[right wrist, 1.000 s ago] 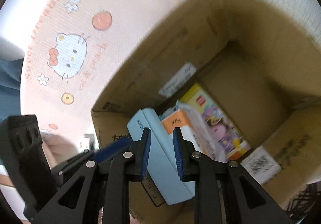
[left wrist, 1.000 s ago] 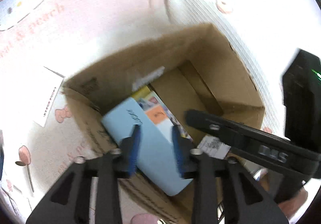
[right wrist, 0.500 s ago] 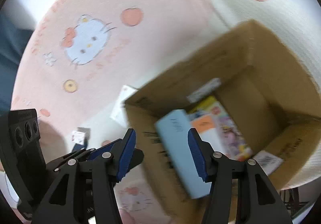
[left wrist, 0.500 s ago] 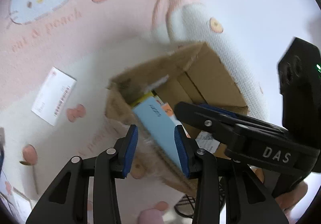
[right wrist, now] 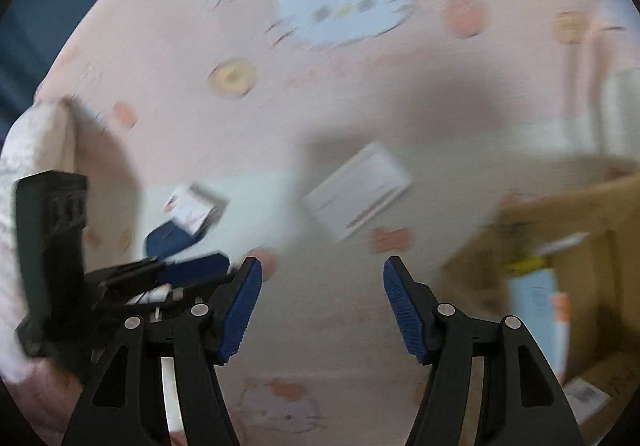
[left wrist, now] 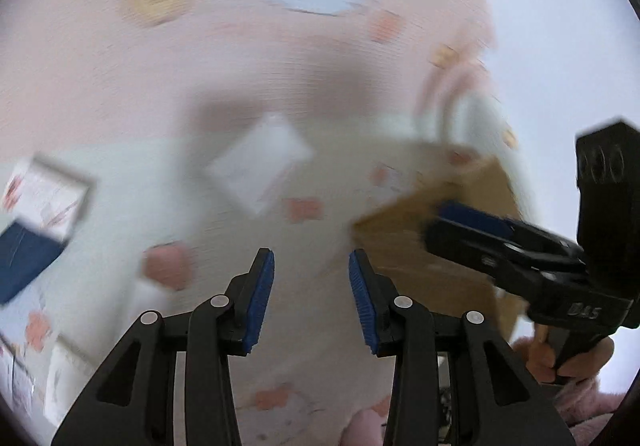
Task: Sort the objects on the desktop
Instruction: 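Withdraw both tools and move them toward the white paper roll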
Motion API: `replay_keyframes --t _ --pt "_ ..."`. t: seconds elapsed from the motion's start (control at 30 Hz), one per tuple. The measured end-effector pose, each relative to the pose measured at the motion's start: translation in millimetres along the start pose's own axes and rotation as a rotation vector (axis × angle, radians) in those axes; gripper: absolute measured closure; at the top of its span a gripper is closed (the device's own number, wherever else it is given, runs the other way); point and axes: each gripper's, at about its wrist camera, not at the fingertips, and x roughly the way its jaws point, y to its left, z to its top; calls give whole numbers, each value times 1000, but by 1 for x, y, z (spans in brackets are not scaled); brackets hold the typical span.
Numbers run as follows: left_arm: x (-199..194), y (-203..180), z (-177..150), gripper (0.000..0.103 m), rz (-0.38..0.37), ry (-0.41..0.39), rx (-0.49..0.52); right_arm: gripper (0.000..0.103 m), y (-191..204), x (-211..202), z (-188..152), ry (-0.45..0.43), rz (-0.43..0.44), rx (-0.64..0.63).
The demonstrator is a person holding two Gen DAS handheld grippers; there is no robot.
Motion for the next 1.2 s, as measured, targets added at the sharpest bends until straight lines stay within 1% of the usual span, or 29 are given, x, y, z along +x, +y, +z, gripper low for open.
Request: replay_keyframes --t 0.03,0.07,0.1,0.23,0.33,0.4,0.47,0.53,0.6,0.63,0.67,0.7,0.73,0.77,0.8,0.83,0.87,0.9,0.93,1.0,1.03,1.1,1.2 --pt "-3 22 -3 57 24 -8 -48 42 6 12 1 30 37 1" --pt "-4 36 -5 54 36 -12 -82 42 9 18 2 45 50 1" --pt "-6 57 -9 54 45 -12 -136 42 12 26 2 61 64 -4" --pt "-7 110 -29 54 84 -12 -300 42 25 56 -5 89 65 -40" --pt "0 129 -42 54 125 8 -337 42 30 78 -17 124 98 -42" --pt "8 136 -48 54 155 29 -325 42 33 95 -28 159 129 -40" --pt "15 142 -55 54 171 48 -318 42 37 111 -39 187 114 -59" --pt "17 151 -62 54 174 56 -342 42 38 123 -49 211 102 -68" --pt "17 162 -67 59 158 51 -374 42 38 134 -59 232 121 -60" --pt "17 168 -70 68 142 48 -396 42 38 139 -64 241 130 -55" --pt "16 172 -72 80 138 47 -405 42 38 143 -67 247 132 -54" --pt "15 176 -73 83 148 47 -415 42 40 149 -72 256 120 -64" --pt "15 178 -74 85 173 43 -413 42 44 153 -77 252 102 -90" --pt "15 179 -75 88 195 43 -401 43 47 155 -80 243 92 -116" --pt "18 181 -76 90 223 53 -381 49 53 159 -84 229 73 -164" --pt "20 183 -76 92 233 65 -372 70 59 162 -89 209 44 -217" --pt "23 184 -77 93 233 77 -366 85 62 166 -92 210 30 -247" --pt "26 183 -78 94 220 89 -360 87 66 172 -95 234 39 -264" --pt "30 181 -79 94 203 99 -351 87 66 175 -96 248 66 -255" --pt "36 175 -80 95 194 112 -328 87 64 182 -97 277 135 -209" --pt "41 171 -81 96 196 123 -308 87 63 184 -97 287 150 -195" --pt "46 166 -81 96 186 140 -292 87 61 188 -96 295 162 -174" --pt "56 159 -82 96 122 170 -293 87 59 191 -94 303 158 -175"
